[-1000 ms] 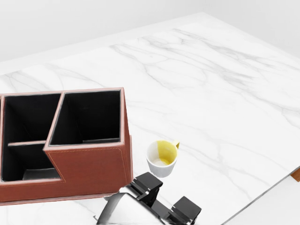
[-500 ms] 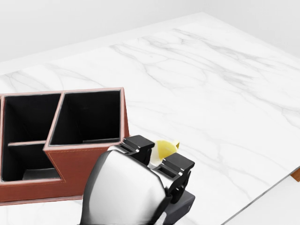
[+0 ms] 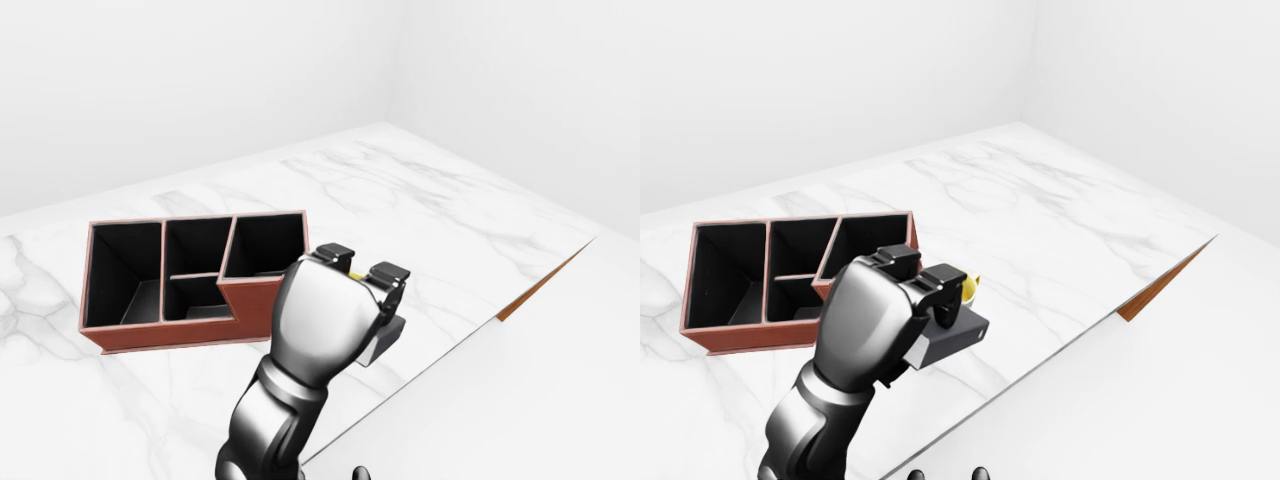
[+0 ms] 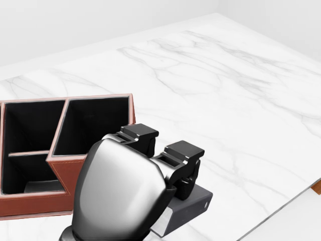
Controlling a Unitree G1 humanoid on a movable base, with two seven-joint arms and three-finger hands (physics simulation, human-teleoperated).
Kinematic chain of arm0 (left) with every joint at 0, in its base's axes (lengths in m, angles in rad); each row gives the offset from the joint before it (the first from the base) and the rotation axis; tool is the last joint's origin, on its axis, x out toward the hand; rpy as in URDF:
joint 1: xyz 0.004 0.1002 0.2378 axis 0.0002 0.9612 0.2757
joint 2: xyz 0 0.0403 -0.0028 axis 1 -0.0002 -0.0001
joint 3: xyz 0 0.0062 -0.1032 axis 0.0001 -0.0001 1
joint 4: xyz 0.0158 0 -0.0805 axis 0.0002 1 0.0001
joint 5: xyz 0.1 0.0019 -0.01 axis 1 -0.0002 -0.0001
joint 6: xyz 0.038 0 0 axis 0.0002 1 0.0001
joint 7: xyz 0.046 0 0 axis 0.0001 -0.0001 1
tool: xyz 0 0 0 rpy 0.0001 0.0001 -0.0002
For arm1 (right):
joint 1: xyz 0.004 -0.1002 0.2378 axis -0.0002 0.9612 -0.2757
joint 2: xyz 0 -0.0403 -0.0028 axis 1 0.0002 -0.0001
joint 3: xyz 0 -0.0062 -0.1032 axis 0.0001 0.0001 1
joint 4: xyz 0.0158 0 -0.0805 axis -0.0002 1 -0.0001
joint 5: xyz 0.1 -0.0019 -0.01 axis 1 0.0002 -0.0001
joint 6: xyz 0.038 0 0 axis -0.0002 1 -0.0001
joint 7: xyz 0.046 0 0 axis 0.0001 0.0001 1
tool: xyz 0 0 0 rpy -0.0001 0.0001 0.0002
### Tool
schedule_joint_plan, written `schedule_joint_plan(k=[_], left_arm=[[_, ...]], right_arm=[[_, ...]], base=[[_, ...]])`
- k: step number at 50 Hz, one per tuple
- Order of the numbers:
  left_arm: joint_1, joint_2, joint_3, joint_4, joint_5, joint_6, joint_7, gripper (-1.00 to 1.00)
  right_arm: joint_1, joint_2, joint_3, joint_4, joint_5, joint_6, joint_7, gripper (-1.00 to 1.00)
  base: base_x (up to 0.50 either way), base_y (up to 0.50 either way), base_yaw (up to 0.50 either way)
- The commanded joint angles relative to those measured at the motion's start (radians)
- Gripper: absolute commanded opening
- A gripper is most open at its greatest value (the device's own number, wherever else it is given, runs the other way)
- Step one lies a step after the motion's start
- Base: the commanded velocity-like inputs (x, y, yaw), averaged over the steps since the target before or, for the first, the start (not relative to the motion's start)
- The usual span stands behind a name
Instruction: Pick up the book and place it in the right compartment of the caddy.
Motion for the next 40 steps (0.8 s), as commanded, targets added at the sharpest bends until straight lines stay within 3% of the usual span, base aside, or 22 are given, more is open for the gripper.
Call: schedule_joint_plan(k=[1,8,14,23,36,40], left_arm=[[-0.076,-0.039,0.064,-0.030,-0.029,0.000,-0.019,-1.00],[-0.164,-0.075,0.129,-0.017,-0.040,0.000,-0.037,-1.00],[-0.247,-0.081,0.191,-0.017,-0.066,0.000,-0.069,-1.00],[-0.305,-0.078,0.244,-0.012,-0.062,0.000,-0.051,-1.00],[-0.403,-0.022,0.330,0.043,-0.075,0.000,-0.037,-1.00],[-0.449,0.016,0.389,0.090,-0.112,0.000,-0.022,-1.00]], right_arm=[[0.000,0.001,0.000,-0.001,0.000,0.000,0.000,1.00],[0.000,0.002,0.003,-0.001,-0.003,0.000,-0.001,1.00],[0.000,0.002,0.004,0.000,-0.005,0.000,-0.001,1.00],[0.000,0.003,0.006,0.001,-0.007,0.000,0.001,1.00],[0.001,0.005,0.002,-0.009,-0.007,0.000,0.000,1.00],[-0.001,0.001,0.003,0.001,-0.007,0.000,0.000,1.00]], base=[[0.00,0.00,0.00],[0.00,0.00,0.00],[0.00,0.00,0.00],[0.00,0.00,0.00],[0.00,0.00,0.00],[0.00,0.00,0.00]])
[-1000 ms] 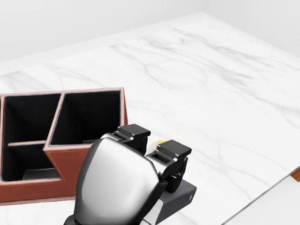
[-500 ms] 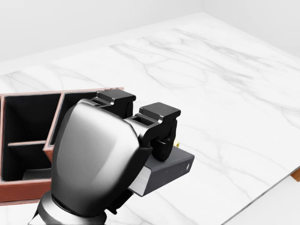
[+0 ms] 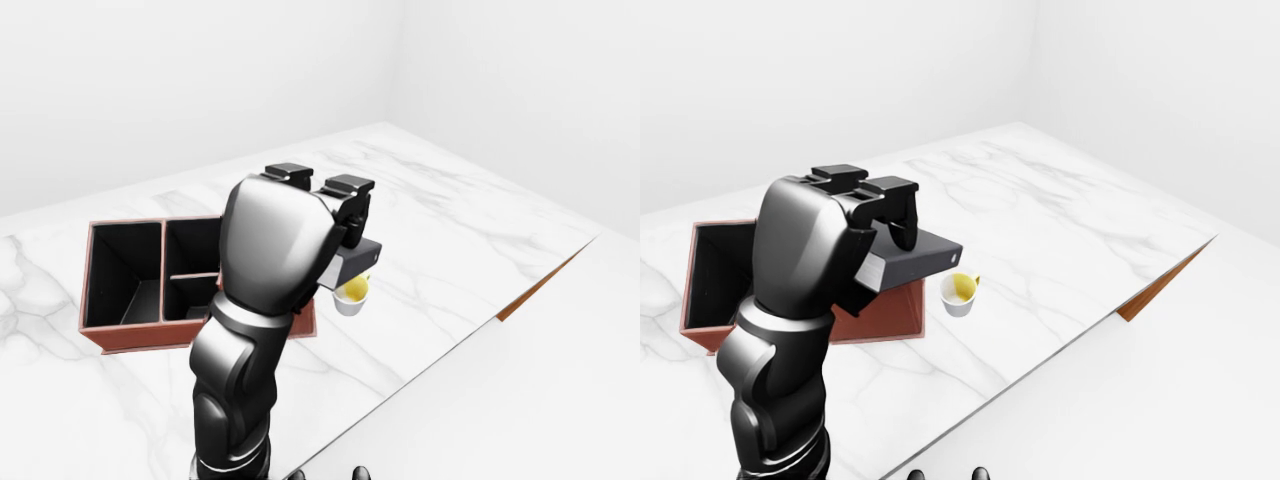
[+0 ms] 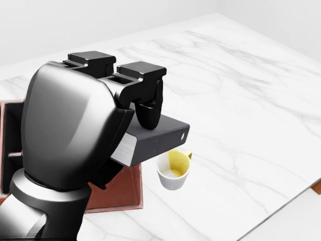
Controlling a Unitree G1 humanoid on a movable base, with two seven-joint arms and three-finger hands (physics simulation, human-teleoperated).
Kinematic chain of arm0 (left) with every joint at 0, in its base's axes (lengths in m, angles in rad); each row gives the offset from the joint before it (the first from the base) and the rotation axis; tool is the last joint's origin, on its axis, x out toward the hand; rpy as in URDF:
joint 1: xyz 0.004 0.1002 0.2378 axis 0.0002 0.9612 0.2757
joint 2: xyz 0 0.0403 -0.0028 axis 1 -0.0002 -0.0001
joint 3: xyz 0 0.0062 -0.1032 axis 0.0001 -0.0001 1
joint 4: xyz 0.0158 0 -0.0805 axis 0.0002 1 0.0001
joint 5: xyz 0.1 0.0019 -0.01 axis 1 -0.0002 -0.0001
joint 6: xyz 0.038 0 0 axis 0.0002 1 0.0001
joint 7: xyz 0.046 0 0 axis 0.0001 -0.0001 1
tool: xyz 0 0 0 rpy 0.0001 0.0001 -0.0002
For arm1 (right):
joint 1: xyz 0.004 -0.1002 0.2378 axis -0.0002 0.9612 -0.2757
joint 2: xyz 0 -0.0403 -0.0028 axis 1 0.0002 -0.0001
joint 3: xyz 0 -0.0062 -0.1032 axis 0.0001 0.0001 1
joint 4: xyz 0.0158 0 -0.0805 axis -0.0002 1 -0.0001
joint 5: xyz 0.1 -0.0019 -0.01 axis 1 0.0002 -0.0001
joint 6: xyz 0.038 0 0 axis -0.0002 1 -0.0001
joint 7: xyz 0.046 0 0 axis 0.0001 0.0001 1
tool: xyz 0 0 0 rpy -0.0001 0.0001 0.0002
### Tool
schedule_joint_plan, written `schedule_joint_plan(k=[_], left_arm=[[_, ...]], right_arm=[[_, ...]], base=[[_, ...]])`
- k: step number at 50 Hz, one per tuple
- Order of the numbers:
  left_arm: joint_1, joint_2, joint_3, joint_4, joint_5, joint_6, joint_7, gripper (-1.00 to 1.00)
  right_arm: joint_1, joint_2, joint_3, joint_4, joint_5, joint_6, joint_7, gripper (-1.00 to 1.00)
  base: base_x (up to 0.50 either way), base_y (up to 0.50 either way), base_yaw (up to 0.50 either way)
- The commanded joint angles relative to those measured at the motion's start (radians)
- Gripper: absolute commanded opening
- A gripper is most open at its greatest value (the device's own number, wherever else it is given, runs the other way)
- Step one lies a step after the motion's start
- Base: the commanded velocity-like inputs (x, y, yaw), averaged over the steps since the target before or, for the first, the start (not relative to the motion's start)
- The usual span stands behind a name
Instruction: Pick up the book and place it in the right compartment of the caddy.
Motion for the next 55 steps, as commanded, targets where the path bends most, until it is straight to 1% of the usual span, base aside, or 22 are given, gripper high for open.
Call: schedule_joint_plan(k=[1,3,4,6,12,13,15,18,20,21,24,29,32,35,38,39,55], left_arm=[[-0.107,0.065,0.115,0.065,-0.038,0.005,0.059,-1.00],[-0.128,0.082,0.128,0.087,-0.059,0.016,0.071,-1.00],[-0.141,0.093,0.130,0.095,-0.046,0.019,0.073,-1.00],[-0.171,0.112,0.153,0.129,-0.066,0.033,0.078,-1.00],[-0.207,0.159,0.190,0.178,-0.105,0.062,0.096,-1.00],[-0.203,0.168,0.192,0.181,-0.104,0.065,0.094,-1.00],[-0.201,0.180,0.197,0.184,-0.105,0.063,0.108,-1.00],[-0.212,0.200,0.214,0.201,-0.120,0.072,0.112,-1.00],[-0.222,0.214,0.227,0.211,-0.135,0.081,0.113,-1.00],[-0.224,0.220,0.230,0.215,-0.127,0.088,0.115,-1.00],[-0.229,0.238,0.240,0.229,-0.137,0.093,0.121,-1.00],[-0.230,0.257,0.250,0.260,-0.152,0.094,0.141,-1.00],[-0.223,0.264,0.251,0.270,-0.156,0.090,0.147,-1.00],[-0.206,0.263,0.243,0.255,-0.145,0.072,0.153,-1.00],[-0.185,0.251,0.233,0.222,-0.136,0.057,0.146,-1.00],[-0.184,0.250,0.234,0.221,-0.135,0.055,0.146,-1.00],[-0.184,0.245,0.238,0.222,-0.133,0.050,0.144,-1.00]], right_arm=[[-0.001,-0.002,0.001,0.002,-0.003,0.000,-0.001,1.00],[-0.002,-0.001,0.004,0.003,-0.006,0.000,0.000,1.00],[-0.001,0.001,0.005,-0.001,-0.007,0.000,0.000,1.00],[0.000,0.002,0.004,-0.004,-0.006,0.000,0.000,1.00],[-0.003,0.000,0.005,-0.002,-0.009,0.000,-0.001,1.00],[-0.001,0.000,0.004,-0.007,-0.006,0.000,-0.003,1.00],[0.000,0.000,0.001,-0.008,-0.003,0.000,-0.003,1.00],[-0.004,-0.004,0.005,0.003,-0.008,0.000,-0.001,1.00],[-0.002,-0.001,0.005,-0.002,-0.007,0.000,-0.002,1.00],[-0.002,0.000,0.005,-0.002,-0.008,0.000,-0.001,1.00],[-0.002,-0.001,0.005,-0.001,-0.009,0.000,-0.001,1.00],[-0.004,0.000,0.008,0.002,-0.014,0.000,-0.002,1.00],[-0.003,-0.001,0.008,0.003,-0.013,0.000,-0.003,1.00],[-0.003,0.000,0.010,0.003,-0.022,0.000,-0.010,1.00],[-0.002,-0.002,0.013,0.001,-0.028,0.000,-0.026,1.00],[-0.003,-0.002,0.012,0.000,-0.028,0.000,-0.026,1.00],[-0.004,-0.001,0.010,0.000,-0.029,0.000,-0.025,1.00]], base=[[0.00,0.00,0.00],[0.00,0.00,0.00],[0.00,0.00,0.00],[0.00,0.00,0.00],[0.00,0.00,0.00],[0.00,0.00,0.00],[0.00,0.00,0.00],[0.00,0.00,0.00],[0.00,0.00,0.00],[0.00,0.00,0.00],[0.00,0.00,0.00],[0.00,0.00,0.00],[0.00,0.00,0.00],[0.00,0.00,0.00],[0.00,0.00,0.00],[0.00,0.00,0.00],[0.00,0.00,0.00]])
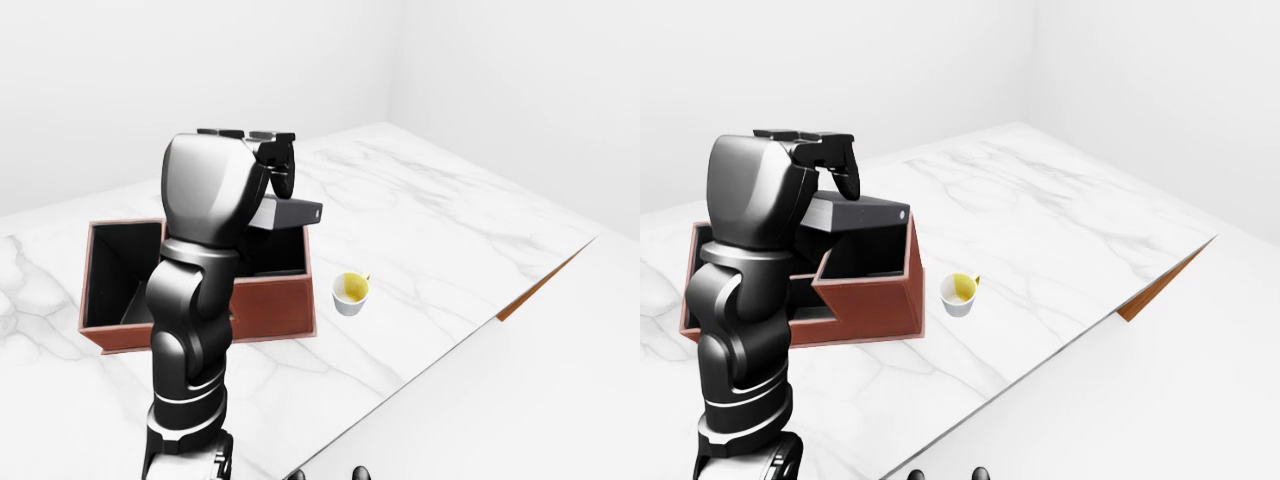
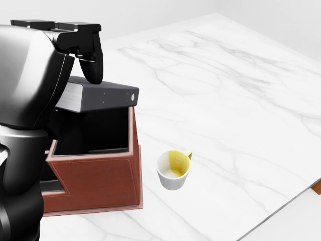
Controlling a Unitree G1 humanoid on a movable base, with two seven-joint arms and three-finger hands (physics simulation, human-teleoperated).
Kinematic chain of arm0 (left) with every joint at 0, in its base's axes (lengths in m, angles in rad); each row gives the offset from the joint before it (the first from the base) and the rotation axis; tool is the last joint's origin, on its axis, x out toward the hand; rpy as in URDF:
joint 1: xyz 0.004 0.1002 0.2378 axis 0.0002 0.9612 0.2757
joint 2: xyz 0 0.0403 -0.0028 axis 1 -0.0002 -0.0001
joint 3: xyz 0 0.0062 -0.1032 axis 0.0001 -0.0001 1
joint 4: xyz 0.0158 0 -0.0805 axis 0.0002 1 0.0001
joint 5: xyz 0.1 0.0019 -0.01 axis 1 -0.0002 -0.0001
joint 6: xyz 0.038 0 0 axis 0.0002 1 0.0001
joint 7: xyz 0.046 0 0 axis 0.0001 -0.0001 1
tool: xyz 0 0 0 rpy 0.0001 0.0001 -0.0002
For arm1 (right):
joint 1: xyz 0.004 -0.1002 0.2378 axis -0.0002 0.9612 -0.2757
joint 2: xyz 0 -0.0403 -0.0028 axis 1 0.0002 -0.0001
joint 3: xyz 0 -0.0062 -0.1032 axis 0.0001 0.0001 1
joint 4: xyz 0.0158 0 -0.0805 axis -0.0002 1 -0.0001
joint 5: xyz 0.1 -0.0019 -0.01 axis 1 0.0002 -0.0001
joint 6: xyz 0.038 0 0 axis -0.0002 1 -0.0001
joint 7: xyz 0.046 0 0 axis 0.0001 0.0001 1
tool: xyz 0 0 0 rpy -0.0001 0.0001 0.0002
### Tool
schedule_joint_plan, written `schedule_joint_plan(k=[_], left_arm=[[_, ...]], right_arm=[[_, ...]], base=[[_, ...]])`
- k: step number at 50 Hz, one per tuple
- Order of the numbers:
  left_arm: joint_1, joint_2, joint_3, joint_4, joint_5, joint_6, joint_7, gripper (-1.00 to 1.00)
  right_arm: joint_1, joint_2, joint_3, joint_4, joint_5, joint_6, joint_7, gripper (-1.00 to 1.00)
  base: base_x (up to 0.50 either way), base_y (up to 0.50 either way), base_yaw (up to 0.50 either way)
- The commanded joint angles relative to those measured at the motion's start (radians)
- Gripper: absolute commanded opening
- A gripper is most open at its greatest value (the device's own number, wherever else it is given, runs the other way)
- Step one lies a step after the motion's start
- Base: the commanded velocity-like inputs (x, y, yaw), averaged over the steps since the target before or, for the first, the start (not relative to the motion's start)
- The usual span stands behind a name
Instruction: Pick up the book and place it in the right compartment of the caddy.
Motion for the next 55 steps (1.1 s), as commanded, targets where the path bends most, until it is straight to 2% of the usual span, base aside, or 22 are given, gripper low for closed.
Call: schedule_joint_plan(k=[1,26,29,34,36,37,44,51,55], left_arm=[[0.000,0.000,0.009,-0.008,0.020,-0.020,0.039,-1.00],[0.000,-0.001,0.010,-0.008,0.020,-0.021,0.039,-1.00],[-0.013,0.010,0.022,0.016,0.019,-0.009,0.033,-1.00],[-0.017,0.018,0.015,0.067,0.038,-0.012,0.057,-1.00],[-0.011,0.003,0.009,0.054,0.016,-0.010,0.047,-1.00],[-0.014,0.005,-0.002,0.064,0.053,-0.009,0.048,-1.00],[-0.037,0.003,0.000,0.108,0.080,-0.007,0.049,-1.00],[-0.035,0.001,-0.014,0.164,0.123,-0.021,0.067,-1.00],[-0.036,-0.003,-0.015,0.180,0.147,-0.017,0.074,-1.00]], right_arm=[[-0.001,0.000,0.000,0.000,-0.003,0.000,-0.003,1.00],[-0.001,0.000,0.000,-0.001,-0.003,0.000,-0.003,1.00],[-0.005,0.003,0.001,-0.003,-0.028,0.000,-0.008,1.00],[-0.004,0.000,0.001,-0.002,-0.022,0.000,-0.009,1.00],[-0.002,0.001,0.000,-0.010,-0.019,0.000,-0.012,1.00],[-0.004,0.002,0.002,-0.005,-0.024,0.000,-0.010,1.00],[-0.003,0.001,0.001,-0.004,-0.021,0.000,-0.005,1.00],[-0.003,0.003,-0.001,-0.008,-0.021,0.000,-0.002,1.00],[-0.004,0.004,0.002,-0.004,-0.025,0.000,0.001,1.00]], base=[[0.00,0.00,0.00],[0.00,0.00,0.00],[0.00,0.00,0.00],[0.00,0.00,0.00],[0.00,0.00,0.00],[0.00,0.00,0.00],[0.00,0.00,0.00],[0.00,0.00,0.00],[0.00,0.00,0.00]])
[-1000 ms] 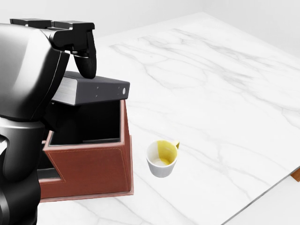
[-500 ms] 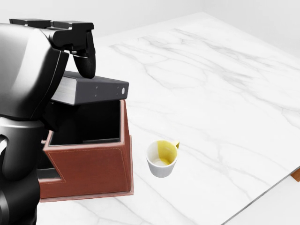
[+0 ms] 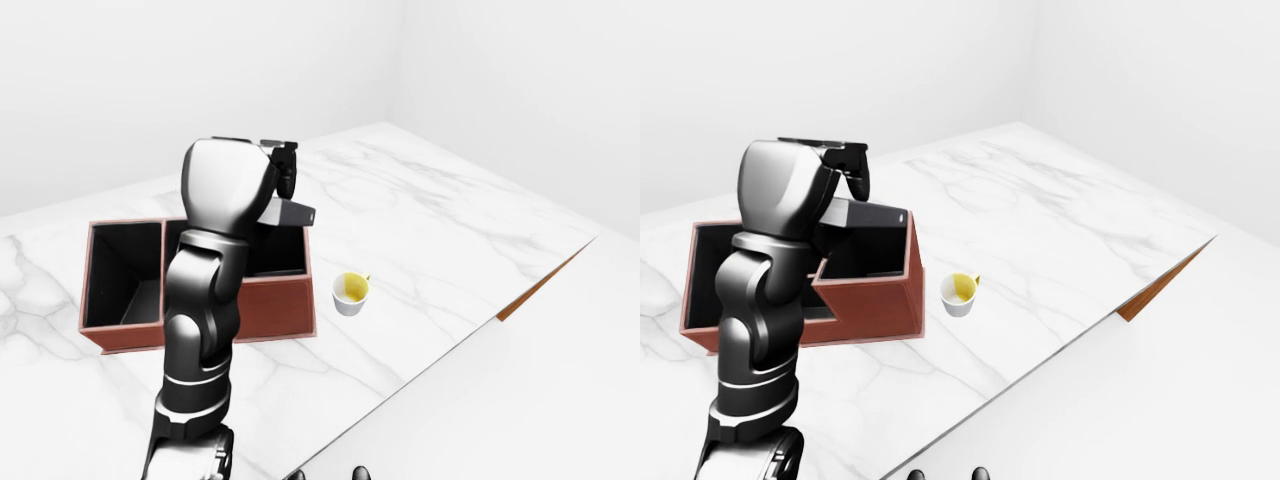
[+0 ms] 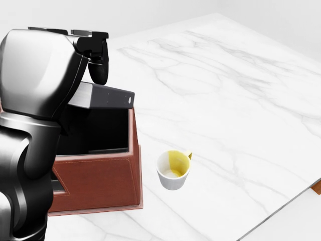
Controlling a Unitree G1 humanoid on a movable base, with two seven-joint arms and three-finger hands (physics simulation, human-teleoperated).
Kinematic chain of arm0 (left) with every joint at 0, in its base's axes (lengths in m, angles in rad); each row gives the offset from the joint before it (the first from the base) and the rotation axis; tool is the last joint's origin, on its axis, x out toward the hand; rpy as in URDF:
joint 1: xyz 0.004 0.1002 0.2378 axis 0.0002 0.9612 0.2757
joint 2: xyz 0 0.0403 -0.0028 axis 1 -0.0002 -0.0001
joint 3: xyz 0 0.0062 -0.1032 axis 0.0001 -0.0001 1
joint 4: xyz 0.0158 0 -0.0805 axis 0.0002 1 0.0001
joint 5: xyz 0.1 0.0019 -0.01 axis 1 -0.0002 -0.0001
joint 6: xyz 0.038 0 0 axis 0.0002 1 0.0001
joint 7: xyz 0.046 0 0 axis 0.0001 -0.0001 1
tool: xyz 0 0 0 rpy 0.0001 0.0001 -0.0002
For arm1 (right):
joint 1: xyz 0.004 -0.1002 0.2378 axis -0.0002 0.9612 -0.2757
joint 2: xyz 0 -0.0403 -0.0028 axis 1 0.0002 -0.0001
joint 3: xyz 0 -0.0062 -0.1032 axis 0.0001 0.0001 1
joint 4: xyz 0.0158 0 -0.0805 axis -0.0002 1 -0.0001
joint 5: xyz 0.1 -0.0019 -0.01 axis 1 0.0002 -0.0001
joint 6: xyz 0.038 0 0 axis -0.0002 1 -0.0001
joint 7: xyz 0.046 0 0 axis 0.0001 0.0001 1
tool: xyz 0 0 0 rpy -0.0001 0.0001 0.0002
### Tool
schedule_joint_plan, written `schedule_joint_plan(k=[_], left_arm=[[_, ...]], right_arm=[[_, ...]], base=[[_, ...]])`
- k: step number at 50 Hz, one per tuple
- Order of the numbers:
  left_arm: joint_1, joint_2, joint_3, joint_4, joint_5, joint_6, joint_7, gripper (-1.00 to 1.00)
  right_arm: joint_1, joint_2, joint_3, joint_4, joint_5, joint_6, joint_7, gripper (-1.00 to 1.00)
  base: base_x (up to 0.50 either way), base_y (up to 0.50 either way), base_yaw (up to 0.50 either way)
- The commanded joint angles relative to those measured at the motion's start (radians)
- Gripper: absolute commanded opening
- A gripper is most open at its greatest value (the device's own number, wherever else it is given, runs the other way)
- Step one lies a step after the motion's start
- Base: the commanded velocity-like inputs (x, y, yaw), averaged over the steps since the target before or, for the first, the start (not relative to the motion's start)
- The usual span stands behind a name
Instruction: Pick up the book and place it in the right compartment of the caddy.
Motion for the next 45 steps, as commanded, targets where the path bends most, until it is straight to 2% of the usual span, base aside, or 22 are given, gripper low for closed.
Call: schedule_joint_plan(k=[1,18,21,28,45], left_arm=[[-0.013,-0.004,-0.002,0.060,0.078,-0.016,0.053,-1.00],[-0.027,0.010,0.008,0.097,0.109,0.000,0.076,-1.00],[-0.027,0.013,0.014,0.093,0.119,0.013,0.084,-1.00],[-0.030,0.019,0.015,0.103,0.122,0.024,0.090,-1.00],[-0.035,0.023,-0.001,0.229,0.142,-0.002,0.128,-1.00]], right_arm=[[0.000,0.001,0.001,0.003,-0.003,0.000,0.005,1.00],[0.003,0.002,0.000,-0.002,0.006,0.000,0.004,1.00],[0.001,0.002,0.001,0.000,0.002,0.000,0.006,1.00],[-0.002,0.001,0.007,0.016,-0.008,0.000,0.010,1.00],[0.003,0.002,0.004,0.003,-0.005,0.000,0.005,1.00]], base=[[0.00,0.00,0.00],[0.00,0.00,0.00],[0.00,0.00,0.00],[0.00,0.00,0.00],[0.00,0.00,0.00]])
